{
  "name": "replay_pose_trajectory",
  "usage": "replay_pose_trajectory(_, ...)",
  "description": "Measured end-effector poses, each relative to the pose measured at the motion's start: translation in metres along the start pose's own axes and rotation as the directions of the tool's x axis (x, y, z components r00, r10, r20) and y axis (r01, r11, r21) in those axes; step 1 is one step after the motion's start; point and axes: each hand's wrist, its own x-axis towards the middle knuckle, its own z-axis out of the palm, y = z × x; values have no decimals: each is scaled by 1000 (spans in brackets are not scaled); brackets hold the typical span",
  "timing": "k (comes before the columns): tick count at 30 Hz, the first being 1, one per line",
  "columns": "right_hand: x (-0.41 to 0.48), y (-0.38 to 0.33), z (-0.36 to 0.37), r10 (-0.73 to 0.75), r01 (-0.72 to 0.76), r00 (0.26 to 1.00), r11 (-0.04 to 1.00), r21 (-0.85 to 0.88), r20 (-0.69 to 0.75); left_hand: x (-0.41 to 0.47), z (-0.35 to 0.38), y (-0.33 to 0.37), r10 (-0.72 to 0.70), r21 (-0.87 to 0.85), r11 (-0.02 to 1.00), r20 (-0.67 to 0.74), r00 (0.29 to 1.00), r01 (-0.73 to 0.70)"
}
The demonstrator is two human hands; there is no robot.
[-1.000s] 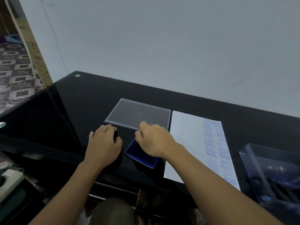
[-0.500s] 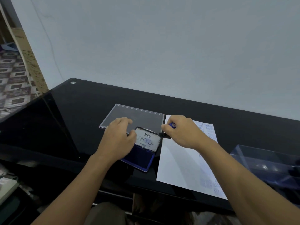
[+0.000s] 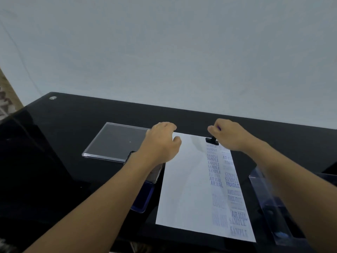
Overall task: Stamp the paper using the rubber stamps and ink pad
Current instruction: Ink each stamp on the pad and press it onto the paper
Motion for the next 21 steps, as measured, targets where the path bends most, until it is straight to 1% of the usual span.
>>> replay_pose_trajectory(5,28,7,0,3,-3,1000,1000,1,10,43,21,8,-22,80,997,128,992,12)
replay_pose_trajectory(10,50,3,10,-5,4,998,1000,7,60,75,43,8,-11,157,987,197,980,-21)
replay_pose_trajectory(16,72,5,19,-31,39,992,997,-63,122,100,59,-2,-12,238,970,253,968,-50)
replay_pose_trajectory(21,78,7,25,-29,56,984,987,-149,178,103,67,-10,-42,288,956,320,947,-55)
